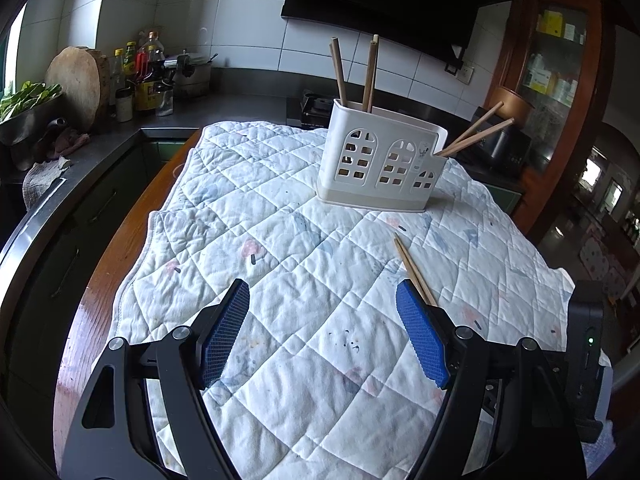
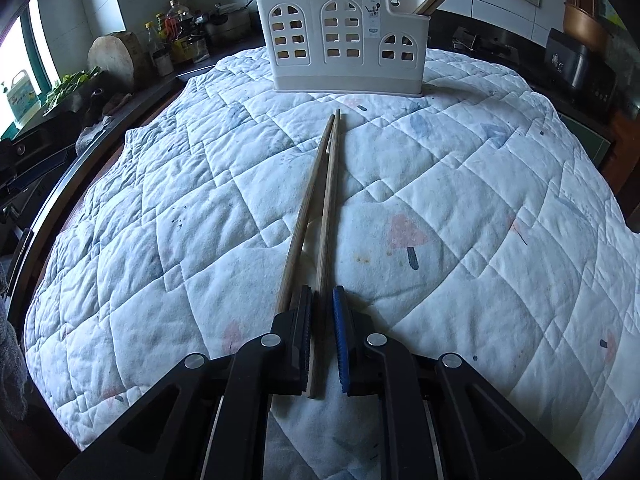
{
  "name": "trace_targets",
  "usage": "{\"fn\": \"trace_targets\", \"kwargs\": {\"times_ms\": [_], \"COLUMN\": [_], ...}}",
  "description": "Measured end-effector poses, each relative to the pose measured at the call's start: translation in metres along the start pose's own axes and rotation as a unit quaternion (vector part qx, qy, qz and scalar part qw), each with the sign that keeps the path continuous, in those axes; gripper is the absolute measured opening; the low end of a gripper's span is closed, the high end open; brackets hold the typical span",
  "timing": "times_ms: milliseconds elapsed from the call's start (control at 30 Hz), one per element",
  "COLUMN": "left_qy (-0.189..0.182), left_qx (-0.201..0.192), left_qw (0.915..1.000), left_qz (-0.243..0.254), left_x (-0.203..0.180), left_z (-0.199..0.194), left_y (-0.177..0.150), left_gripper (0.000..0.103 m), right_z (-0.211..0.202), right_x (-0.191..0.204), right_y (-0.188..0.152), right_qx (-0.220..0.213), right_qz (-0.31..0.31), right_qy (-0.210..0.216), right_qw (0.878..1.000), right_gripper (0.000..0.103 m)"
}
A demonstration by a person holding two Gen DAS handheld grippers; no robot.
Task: Organize utensils
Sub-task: 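Close the right tool on a chopstick while the left tool moves toward another, then close the left tool on the last loose chopstick on the cloth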
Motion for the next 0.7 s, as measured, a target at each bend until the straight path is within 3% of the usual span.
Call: {"fn": "trace_targets", "kwargs": {"times_ms": [300, 700], "left_qy": [-0.012, -0.039], "left_qx": [0.025, 0.080], "left_qw": [0.9996, 0.9955], "left_qz": [-0.002, 0.031], "left_x": [-0.008, -0.055], "left_z": [0.007, 0.026], "left_y": [-0.018, -0.076], "left_gripper": [0.076, 0.073], "right_z": [-0.013, -0.067], "right_x": [-0.011, -0.030], "right_y": [-0.002, 0.003], "right_qx": [-0.027, -0.092], "right_qz": [0.021, 0.017], "right_qy": [0.011, -0.001], "right_qw": [0.999, 0.996], "right_gripper": [0.007, 0.007]}}
Point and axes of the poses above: each gripper's, at about its wrist camera, not at the fingertips, and z roughly the way its jaws point, x to its left, y to its top, the point moved 5 cm from there along z, roughly the way its jaws point, and after that the axes turned 14 degrees about -z, right-handed, at the moved point
